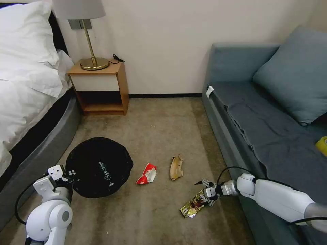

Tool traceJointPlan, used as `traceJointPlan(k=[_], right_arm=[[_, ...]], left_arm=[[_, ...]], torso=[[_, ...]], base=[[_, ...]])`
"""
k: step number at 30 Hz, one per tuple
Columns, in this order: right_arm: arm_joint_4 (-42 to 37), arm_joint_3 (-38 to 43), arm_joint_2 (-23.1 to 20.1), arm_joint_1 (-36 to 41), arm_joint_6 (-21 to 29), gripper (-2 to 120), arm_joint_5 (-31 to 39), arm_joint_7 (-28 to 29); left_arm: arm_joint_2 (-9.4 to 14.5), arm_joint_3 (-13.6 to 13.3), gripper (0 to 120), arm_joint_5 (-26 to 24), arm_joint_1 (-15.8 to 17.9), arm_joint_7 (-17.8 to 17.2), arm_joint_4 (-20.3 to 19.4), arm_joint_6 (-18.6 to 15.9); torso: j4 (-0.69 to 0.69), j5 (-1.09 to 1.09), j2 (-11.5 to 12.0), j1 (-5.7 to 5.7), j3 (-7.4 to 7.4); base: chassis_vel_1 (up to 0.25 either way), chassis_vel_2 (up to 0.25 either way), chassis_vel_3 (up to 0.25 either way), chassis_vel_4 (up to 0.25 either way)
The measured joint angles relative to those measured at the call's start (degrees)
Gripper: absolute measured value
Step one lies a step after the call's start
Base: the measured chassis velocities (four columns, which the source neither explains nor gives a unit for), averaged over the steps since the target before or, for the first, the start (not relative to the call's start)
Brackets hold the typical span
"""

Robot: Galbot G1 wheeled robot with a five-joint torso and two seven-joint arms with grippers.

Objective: Pick up the trash bin, then pick up the garbage on the floor and place it into the trash bin.

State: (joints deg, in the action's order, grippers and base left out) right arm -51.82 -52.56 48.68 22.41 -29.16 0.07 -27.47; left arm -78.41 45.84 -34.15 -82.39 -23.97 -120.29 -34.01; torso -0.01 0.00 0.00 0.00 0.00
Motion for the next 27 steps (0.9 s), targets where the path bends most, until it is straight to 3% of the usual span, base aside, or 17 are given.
traceJointPlan(k=[17, 27], right_arm=[[6.3, 1.4, 3.3, 2.0, -1.1, 100, -2.8, 0.6], [10.2, 1.9, 5.6, 2.2, -1.5, 100, -4.0, 1.7]], left_arm=[[0.0, -0.1, 2, -0.1, 0.0, 0.0, 0.0, 0.3], [-0.1, -0.1, 2, -0.2, -0.2, 0.0, -0.2, 0.8]], torso=[[0.01, 0.0, 0.0, 0.0, 0.0], [0.06, -0.11, 0.0, 0.01, 0.02]], base=[[0.0, 0.0, 0.0, 0.0], [0.0, 0.0, 0.0, 0.0]])
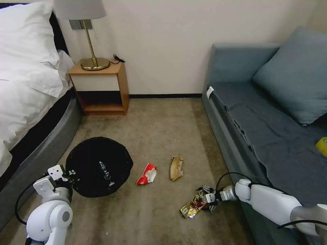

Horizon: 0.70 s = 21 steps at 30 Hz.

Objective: Pick up the trash bin, then pick up the garbage on the floor and place it into the trash bin.

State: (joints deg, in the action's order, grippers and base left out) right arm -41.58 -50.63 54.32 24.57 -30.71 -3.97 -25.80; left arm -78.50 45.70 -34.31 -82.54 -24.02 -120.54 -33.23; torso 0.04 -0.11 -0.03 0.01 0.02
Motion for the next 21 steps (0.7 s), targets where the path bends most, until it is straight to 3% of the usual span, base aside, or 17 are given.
traceJointPlan(k=[21], right_arm=[[3.6, 0.2, 3.2, 0.1, -0.7, 100, -2.0, 1.6]], left_arm=[[-0.1, -0.1, 2, 0.0, -0.2, 0.0, -0.1, 0.5]], torso=[[-0.02, 0.07, 0.0, 0.01, 0.0]], base=[[0.0, 0.0, 0.0, 0.0]])
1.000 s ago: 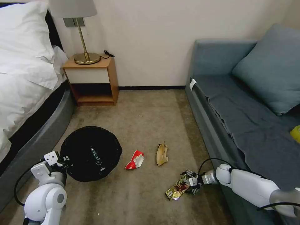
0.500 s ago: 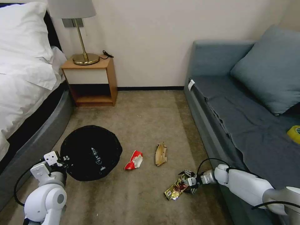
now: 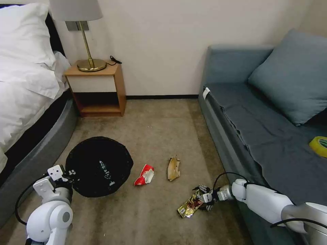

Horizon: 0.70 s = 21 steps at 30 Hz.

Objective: Pick up the trash bin, then pick up the garbage on the floor and place it into the trash bin.

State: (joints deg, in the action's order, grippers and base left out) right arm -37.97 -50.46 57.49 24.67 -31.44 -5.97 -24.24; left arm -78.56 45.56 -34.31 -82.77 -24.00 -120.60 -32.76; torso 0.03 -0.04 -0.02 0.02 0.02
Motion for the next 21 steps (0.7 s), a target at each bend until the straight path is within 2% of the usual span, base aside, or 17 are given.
traceJointPlan(k=[21], right_arm=[[-3.5, -2.0, -2.3, -2.4, -0.4, 100, 1.2, -1.4]], left_arm=[[-0.1, -0.4, 2, 0.1, 0.7, -0.1, -0.1, -0.3]], torso=[[-0.07, 0.2, 0.1, -0.03, -0.06]], base=[[0.0, 0.0, 0.0, 0.0]])
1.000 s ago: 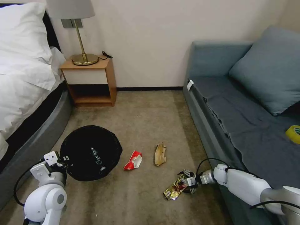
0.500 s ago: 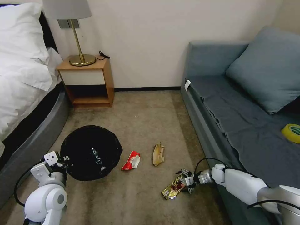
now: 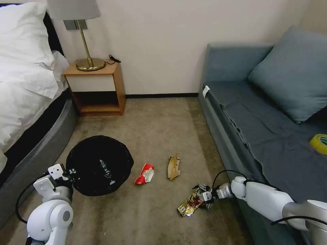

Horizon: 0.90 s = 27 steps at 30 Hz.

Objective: Pick up the trash bin, then pick up the garbage on the floor and place it into the trash bin.

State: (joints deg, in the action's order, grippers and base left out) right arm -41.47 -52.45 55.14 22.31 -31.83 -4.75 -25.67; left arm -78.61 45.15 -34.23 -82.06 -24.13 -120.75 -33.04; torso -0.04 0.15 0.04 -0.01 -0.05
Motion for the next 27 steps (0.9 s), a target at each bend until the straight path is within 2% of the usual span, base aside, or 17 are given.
traceJointPlan(k=[3, 8, 12, 27], right_arm=[[-0.7, -0.1, -0.7, -0.6, 0.4, 100, 0.5, 0.1], [-2.6, -0.4, -2.2, -1.2, 0.5, 100, 1.3, -0.2], [-3.1, -0.4, -2.5, -1.5, 0.5, 100, 1.5, -0.3], [-2.5, -0.8, -1.0, -0.9, 0.2, 100, 1.5, -0.3]], left_arm=[[-0.1, -0.2, 2, 0.1, 0.1, 0.0, 0.0, 0.0], [-0.3, -0.4, 2, 0.3, 0.3, 0.0, 0.1, -0.1], [-0.3, -0.5, 2, 0.3, 0.4, 0.0, 0.2, -0.1], [-0.5, -0.5, 2, 0.6, 0.1, 0.0, 0.1, 0.0]], torso=[[-0.06, -0.01, 0.0, 0.0, 0.02], [0.02, -0.1, 0.0, 0.0, 0.03], [0.02, -0.13, 0.0, 0.0, 0.04], [0.06, -0.18, 0.0, 0.0, 0.05]], base=[[0.0, 0.0, 0.0, 0.0], [0.0, 0.0, 0.0, 0.0], [0.0, 0.0, 0.0, 0.0], [0.0, 0.0, 0.0, 0.0]])
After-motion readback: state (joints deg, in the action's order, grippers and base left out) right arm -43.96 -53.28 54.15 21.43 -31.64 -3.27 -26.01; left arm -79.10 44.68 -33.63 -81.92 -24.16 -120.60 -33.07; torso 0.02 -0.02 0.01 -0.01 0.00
